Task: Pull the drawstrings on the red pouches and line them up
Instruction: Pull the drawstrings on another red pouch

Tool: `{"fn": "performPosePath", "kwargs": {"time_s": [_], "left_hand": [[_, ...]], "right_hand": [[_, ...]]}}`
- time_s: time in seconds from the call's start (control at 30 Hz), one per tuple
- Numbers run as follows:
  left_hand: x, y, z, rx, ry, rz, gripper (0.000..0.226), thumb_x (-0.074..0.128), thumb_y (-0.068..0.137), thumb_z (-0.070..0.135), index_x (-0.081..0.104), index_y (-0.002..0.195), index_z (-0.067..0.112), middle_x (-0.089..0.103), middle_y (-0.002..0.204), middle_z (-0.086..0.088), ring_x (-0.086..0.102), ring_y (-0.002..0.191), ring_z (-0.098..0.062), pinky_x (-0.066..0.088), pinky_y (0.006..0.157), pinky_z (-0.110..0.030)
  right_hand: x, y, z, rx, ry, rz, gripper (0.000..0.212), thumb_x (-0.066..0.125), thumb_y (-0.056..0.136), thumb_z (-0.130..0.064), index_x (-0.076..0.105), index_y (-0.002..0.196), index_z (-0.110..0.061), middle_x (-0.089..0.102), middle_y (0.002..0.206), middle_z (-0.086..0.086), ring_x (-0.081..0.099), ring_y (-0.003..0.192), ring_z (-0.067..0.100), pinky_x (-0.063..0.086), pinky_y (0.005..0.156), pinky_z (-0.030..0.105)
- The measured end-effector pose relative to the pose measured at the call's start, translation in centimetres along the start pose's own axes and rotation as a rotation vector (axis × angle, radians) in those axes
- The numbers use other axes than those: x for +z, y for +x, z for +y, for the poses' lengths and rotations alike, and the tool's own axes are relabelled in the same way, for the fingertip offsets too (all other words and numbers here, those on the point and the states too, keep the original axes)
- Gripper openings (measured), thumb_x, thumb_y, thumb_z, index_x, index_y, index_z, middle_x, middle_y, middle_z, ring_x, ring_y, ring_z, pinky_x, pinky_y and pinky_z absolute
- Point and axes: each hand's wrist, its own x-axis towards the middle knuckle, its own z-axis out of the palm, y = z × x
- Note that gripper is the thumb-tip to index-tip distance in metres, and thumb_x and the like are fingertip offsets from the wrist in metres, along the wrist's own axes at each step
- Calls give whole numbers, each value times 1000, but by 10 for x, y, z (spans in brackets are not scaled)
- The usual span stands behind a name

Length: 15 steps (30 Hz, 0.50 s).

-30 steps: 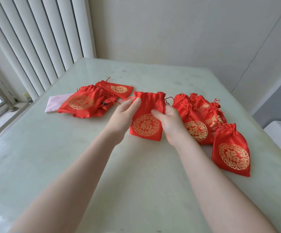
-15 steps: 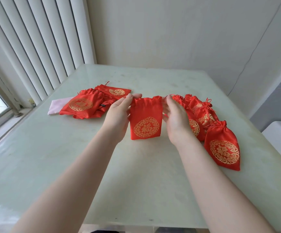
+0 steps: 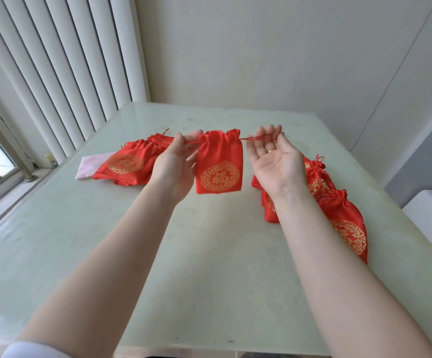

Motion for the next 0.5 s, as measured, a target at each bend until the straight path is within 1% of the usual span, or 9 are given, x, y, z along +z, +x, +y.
{"fn": "performPosePath", "kwargs": {"time_s": [0.07, 0.1, 0.17, 0.2, 0.27, 0.33, 0.4, 0.43, 0.5], "left_hand": [[-2, 6, 7, 44, -54, 46, 40, 30, 102, 29, 54, 72, 16, 66, 83, 3, 60, 86, -13, 45, 75, -22], [-5, 9, 8, 52, -38, 86, 40, 31, 102, 29, 49, 68, 17, 65, 77, 4, 59, 79, -10, 43, 69, -20], [-15, 10, 0, 14, 61, 155, 40, 33, 101, 32, 43, 64, 20, 64, 65, 9, 53, 68, -7, 36, 64, -20], [-21, 9, -8, -25, 105, 172, 40, 33, 101, 34, 41, 64, 21, 63, 62, 10, 50, 67, -8, 34, 63, -22], [-34, 5, -24, -135, 118, 169, 40, 32, 101, 34, 39, 63, 22, 63, 59, 9, 47, 64, -10, 33, 58, -22], [-45, -3, -34, -247, 135, 164, 41, 31, 101, 33, 38, 62, 20, 62, 58, 4, 47, 57, -11, 32, 49, -20], [-49, -8, -37, -311, 236, 164, 42, 30, 101, 34, 36, 62, 20, 56, 49, 4, 44, 45, -10, 29, 40, -18], [-49, -9, -37, -320, 308, 157, 42, 30, 101, 35, 35, 62, 20, 48, 44, 5, 40, 40, -9, 27, 37, -18], [-43, -11, -39, -289, 480, 127, 39, 33, 100, 35, 35, 64, 21, 34, 40, 9, 30, 38, -8, 22, 37, -17]], "right_hand": [[3, 5, -6, -41, 16, -38, 27, 35, 98, -8, 55, 81, -13, 55, 59, -2, 53, 51, 9, 56, 71, 28], [1, 8, -8, -50, -26, -19, 28, 33, 98, -6, 54, 81, -13, 51, 52, -4, 46, 43, 7, 54, 59, 22], [-11, 11, -5, -38, -186, 71, 30, 29, 99, -4, 51, 80, -12, 44, 45, -7, 33, 34, 5, 39, 40, 16], [-21, 10, 0, -19, -280, 121, 31, 28, 99, -5, 51, 80, -12, 43, 46, -7, 29, 33, 4, 31, 36, 14], [-41, 6, 11, 54, -467, 190, 30, 30, 100, -8, 53, 80, -11, 42, 54, -4, 25, 32, 2, 21, 33, 13], [-56, -2, 18, 156, -655, 183, 28, 33, 99, -7, 54, 81, -8, 40, 62, -1, 24, 32, 1, 17, 33, 12], [-63, -9, 21, 241, -876, 98, 24, 37, 98, -6, 57, 85, -4, 40, 64, 1, 25, 34, 0, 16, 34, 12], [-65, -11, 23, 267, -1007, 44, 22, 40, 97, -7, 59, 87, -3, 40, 65, 1, 25, 35, 0, 17, 35, 12], [-64, -15, 29, 279, -1271, -79, 17, 48, 95, -11, 62, 94, -2, 37, 64, -1, 25, 37, 0, 19, 35, 12]]}}
